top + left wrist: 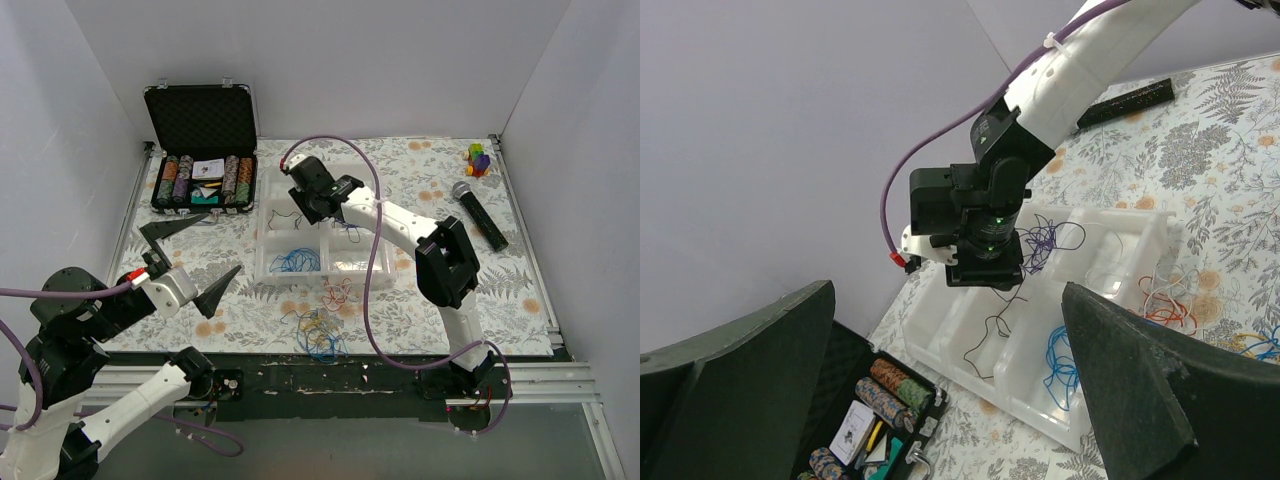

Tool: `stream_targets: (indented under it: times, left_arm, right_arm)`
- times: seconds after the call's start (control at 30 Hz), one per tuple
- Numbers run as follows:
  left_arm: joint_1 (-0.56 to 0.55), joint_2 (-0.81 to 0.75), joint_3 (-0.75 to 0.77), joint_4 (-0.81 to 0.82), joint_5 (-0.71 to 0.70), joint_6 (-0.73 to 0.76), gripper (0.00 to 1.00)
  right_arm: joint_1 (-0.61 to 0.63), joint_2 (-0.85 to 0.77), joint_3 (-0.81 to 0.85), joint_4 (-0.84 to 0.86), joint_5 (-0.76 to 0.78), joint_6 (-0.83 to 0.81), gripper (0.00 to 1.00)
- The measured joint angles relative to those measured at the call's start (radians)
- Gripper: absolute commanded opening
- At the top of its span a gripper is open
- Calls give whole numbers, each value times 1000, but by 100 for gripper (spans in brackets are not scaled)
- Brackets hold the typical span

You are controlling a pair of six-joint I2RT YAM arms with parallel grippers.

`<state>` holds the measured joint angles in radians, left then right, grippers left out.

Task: Untangle the cables
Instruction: Place the cable in the bin.

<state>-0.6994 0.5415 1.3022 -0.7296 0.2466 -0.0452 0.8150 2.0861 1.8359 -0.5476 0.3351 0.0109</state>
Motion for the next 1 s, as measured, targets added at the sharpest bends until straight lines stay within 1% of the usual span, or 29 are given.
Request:
stream_targets:
  times: [0.2, 0.37, 0.43, 0.53, 0.57, 0.83, 0.87, 1.0]
  left_arm:
    - [0, 0, 0, 0, 0, 0, 98]
    - [0, 0, 0, 0, 0, 0, 98]
    - [0, 0, 0, 0, 0, 0, 98]
    - [0, 0, 0, 0, -1, 0, 98]
    - [0, 0, 0, 0, -1, 0, 98]
    - [0, 0, 0, 0, -3, 0, 98]
    - [0, 0, 0, 0, -3, 0, 98]
    - [0, 0, 0, 0, -3, 0, 98]
  right_arm:
    - [11, 0, -18, 2, 4, -32, 42]
    - [11, 2, -34, 3, 4, -42, 37]
    - [11, 4, -34, 3, 4, -45, 33]
    - [11, 9, -34, 3, 5, -47, 23]
    - [11, 13, -34, 4, 5, -48, 22]
    - [11, 22, -34, 8, 11, -48, 22]
    - [11, 22, -34, 9, 11, -48, 23]
    - [11, 22, -34, 8, 10, -44, 35]
